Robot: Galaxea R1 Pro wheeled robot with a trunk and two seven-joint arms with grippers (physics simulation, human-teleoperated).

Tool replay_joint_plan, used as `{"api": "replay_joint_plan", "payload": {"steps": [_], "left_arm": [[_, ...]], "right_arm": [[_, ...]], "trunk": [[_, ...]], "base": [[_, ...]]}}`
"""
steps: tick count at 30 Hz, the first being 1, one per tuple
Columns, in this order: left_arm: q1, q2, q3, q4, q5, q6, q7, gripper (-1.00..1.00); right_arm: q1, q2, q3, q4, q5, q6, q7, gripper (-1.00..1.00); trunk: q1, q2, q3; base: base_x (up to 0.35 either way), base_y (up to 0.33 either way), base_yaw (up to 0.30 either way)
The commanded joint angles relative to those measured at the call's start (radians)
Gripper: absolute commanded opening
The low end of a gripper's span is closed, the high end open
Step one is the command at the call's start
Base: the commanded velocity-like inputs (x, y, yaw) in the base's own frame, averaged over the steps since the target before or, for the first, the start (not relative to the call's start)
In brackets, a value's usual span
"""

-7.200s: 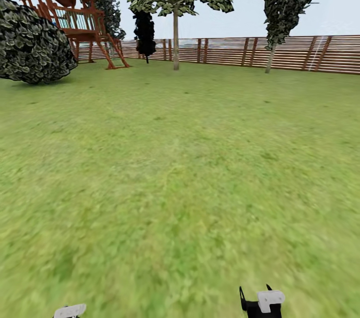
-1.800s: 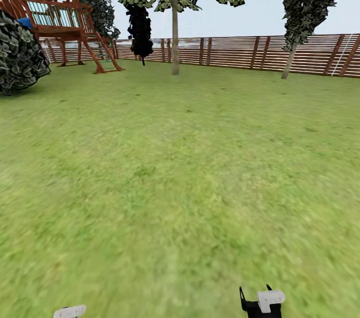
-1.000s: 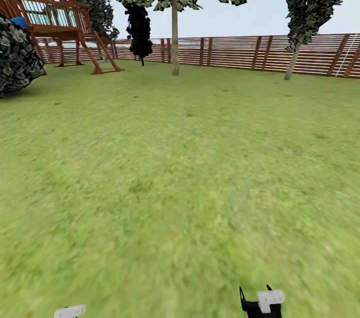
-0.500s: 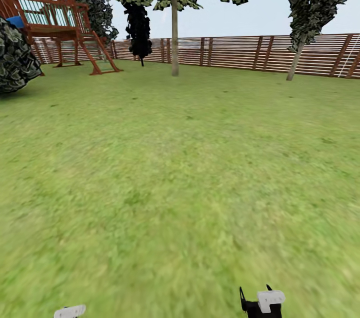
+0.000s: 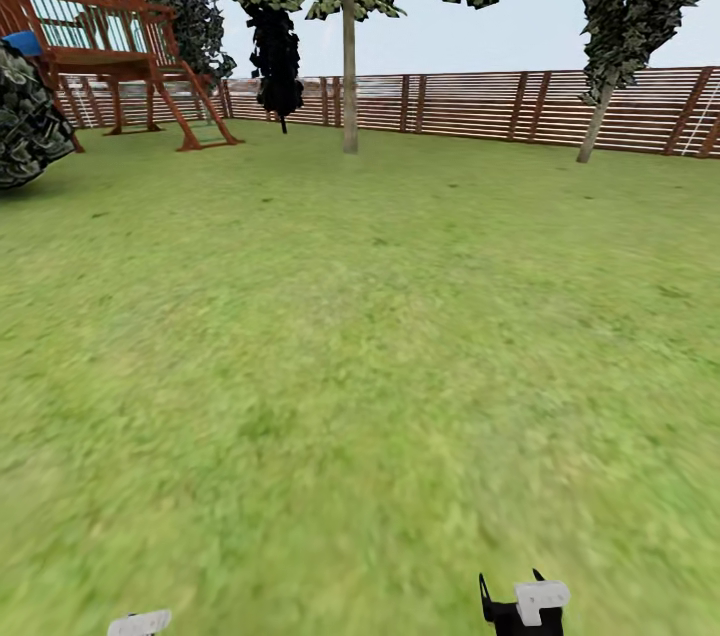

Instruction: In the garden, pick up the pesticide atomizer on the floor and spray pesticide onto both trees until each tree trunk is fully covered.

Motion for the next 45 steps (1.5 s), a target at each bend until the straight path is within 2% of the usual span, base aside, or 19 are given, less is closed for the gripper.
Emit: {"api": "replay_joint_plan", "payload": {"steps": [1,45], "left_arm": [[0.000,0.000,-0.008,-0.001,0.010,-0.002,-0.001,-1.00],[0.000,0.000,-0.008,-0.001,0.010,-0.002,-0.001,-1.00]], "right_arm": [[-0.001,0.000,-0.006,0.001,0.011,-0.003,-0.005,1.00],[-0.001,0.000,-0.006,0.001,0.011,-0.003,-0.005,1.00]], "trunk": [[0.000,0.000,-0.001],[0.000,0.000,-0.001]], "base": [[0.338,0.000,0.000],[0.338,0.000,0.000]]}}
